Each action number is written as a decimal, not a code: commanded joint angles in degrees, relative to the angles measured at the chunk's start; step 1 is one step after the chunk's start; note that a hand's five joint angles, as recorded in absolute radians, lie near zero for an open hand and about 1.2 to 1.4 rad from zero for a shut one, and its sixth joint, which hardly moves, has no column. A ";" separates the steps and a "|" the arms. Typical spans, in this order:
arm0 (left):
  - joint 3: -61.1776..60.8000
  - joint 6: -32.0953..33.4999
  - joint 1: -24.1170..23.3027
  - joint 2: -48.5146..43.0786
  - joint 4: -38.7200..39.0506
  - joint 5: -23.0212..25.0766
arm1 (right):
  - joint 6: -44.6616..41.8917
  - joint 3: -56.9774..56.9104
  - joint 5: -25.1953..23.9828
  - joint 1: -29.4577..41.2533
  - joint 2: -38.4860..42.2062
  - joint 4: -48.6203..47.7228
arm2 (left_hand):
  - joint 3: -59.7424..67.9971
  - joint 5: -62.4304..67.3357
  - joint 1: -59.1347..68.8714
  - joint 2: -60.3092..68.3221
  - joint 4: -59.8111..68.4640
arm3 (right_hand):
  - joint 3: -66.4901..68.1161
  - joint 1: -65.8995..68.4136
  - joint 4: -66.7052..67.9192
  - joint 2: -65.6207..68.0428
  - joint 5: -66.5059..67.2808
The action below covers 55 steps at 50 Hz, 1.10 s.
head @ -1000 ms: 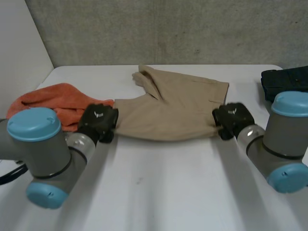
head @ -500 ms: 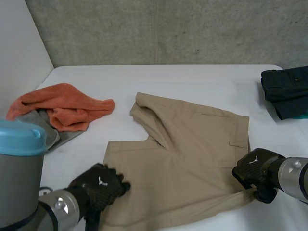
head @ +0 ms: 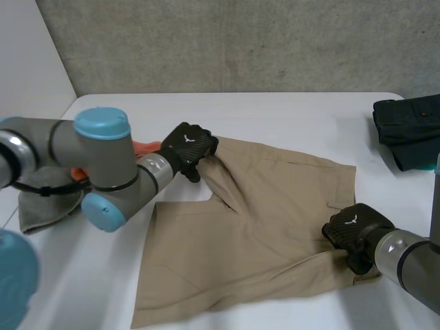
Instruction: Fold the laundry.
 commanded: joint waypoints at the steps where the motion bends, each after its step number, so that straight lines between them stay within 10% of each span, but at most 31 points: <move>1: 12.40 2.49 0.00 -10.63 -4.22 -0.83 | 0.22 1.24 0.40 -0.12 -0.32 -1.50 | 23.97 23.71 23.34 23.78 23.67 | 11.61 17.25 11.20 12.28 11.39; 4: 15.21 4.42 0.09 -13.10 -4.40 -2.41 | 0.39 1.50 0.40 -0.20 -0.50 -1.59 | 46.96 46.70 46.33 46.78 46.66 | 11.61 17.25 11.20 12.28 11.39; 15: 5.67 13.99 -1.05 -4.60 -4.93 -19.62 | 0.75 2.03 0.40 -0.12 -1.03 -2.03 | 47.19 46.93 46.56 47.01 46.89 | 11.61 17.25 11.20 12.28 11.39; 26: -2.27 24.55 -2.90 -1.06 -4.84 -22.19 | 0.83 2.29 0.84 2.34 -0.68 -2.03 | 47.19 46.93 46.56 47.01 46.89 | 11.61 17.25 11.20 12.28 11.39; 28: -2.18 23.68 -3.25 -0.54 -5.01 -22.80 | 1.01 2.29 1.19 2.61 -0.68 -2.03 | 47.19 46.93 46.56 47.01 46.89 | 11.61 17.25 11.20 12.28 11.39; 32: -3.32 20.87 -3.17 2.45 -4.31 -23.33 | 1.18 2.38 1.37 2.52 -0.94 -2.03 | -4.58 -4.84 -5.21 -4.76 -4.88 | 11.61 17.25 11.20 12.28 11.39; 45: -12.46 0.48 -0.62 16.15 -5.62 -22.98 | 2.50 2.38 1.10 2.52 -1.99 -2.29 | -12.01 -12.27 -12.64 -12.19 -12.31 | 11.61 17.25 11.20 12.28 11.39; 55: -36.77 -13.84 0.79 37.41 -18.54 -12.36 | 13.91 1.24 0.31 1.91 -2.87 -4.49 | -3.94 -4.19 -4.56 -4.12 -4.23 | 11.61 17.25 11.20 12.28 11.39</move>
